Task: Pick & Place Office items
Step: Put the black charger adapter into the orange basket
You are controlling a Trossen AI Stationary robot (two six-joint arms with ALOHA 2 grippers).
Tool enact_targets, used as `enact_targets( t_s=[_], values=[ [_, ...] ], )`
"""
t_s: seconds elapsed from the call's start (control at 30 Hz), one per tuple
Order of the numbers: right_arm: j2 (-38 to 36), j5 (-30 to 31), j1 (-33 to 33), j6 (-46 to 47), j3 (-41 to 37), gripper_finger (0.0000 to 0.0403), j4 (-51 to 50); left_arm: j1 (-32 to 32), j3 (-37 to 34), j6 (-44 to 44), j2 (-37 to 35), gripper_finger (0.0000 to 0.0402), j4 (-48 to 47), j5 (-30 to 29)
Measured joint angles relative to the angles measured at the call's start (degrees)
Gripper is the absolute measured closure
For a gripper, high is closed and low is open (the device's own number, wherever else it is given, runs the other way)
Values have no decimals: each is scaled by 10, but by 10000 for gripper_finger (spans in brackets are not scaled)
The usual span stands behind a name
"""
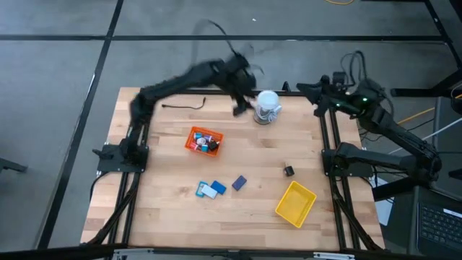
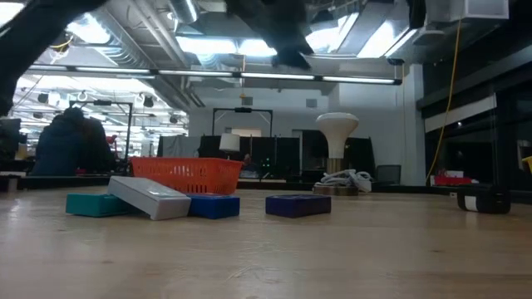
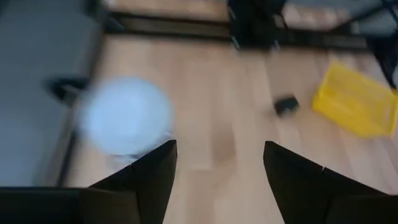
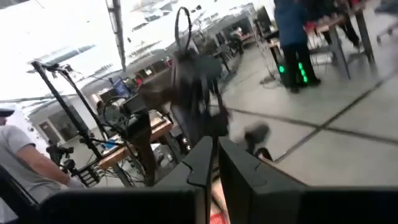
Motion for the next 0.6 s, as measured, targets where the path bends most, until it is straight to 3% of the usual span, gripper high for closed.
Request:
enact_targets(
  t_s=[0.27, 0.43, 0.6],
  values=[
    [107, 59, 59, 28, 55, 370, -273, 109, 0, -39, -158, 167, -14, -7],
    [211, 86, 169, 112, 56, 351, -310, 156, 0, -45, -218, 167, -35, -17],
    [294, 55, 267, 190, 57, 312, -308, 173, -1, -23, -249, 167, -68, -17]
  ],
)
